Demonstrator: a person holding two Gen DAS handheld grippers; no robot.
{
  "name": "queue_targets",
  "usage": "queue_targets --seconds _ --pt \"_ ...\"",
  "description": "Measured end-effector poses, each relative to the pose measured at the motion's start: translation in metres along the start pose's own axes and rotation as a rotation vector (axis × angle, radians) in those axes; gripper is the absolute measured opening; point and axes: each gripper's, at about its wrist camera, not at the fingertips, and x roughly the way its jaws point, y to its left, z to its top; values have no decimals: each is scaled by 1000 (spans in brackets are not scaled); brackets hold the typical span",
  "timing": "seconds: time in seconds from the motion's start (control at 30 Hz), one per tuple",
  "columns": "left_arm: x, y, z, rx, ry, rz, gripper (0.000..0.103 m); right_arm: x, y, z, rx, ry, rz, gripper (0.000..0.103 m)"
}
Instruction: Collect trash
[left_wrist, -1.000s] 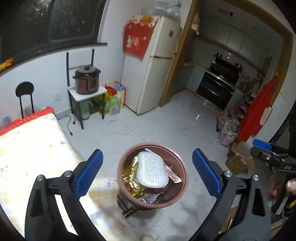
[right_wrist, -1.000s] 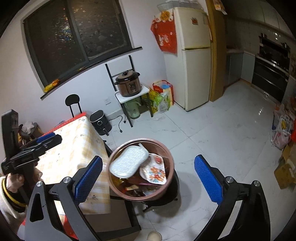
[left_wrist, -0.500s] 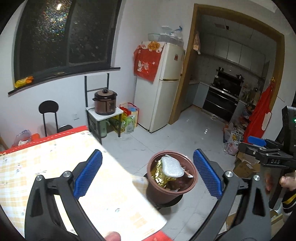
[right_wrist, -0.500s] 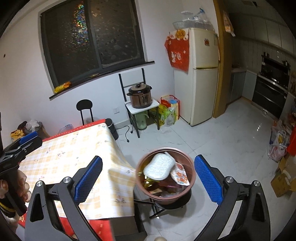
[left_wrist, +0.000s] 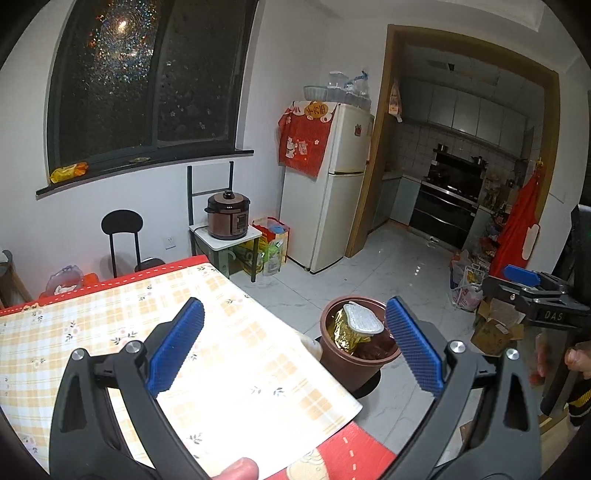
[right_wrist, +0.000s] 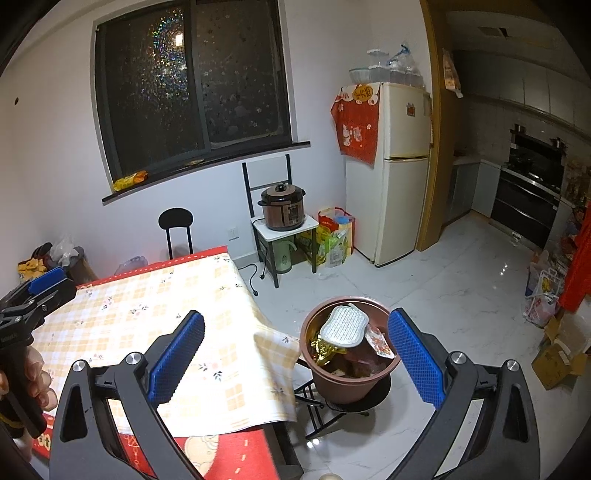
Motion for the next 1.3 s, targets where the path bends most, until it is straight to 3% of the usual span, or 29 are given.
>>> queue_targets --seconds 0.5,1.3 --pt "-23 22 2 36 -9 -7 97 -23 35 -13 30 -36 -33 98" --pt "-14 21 3 47 -6 -28 97 -20 40 -11 38 -34 -66 98"
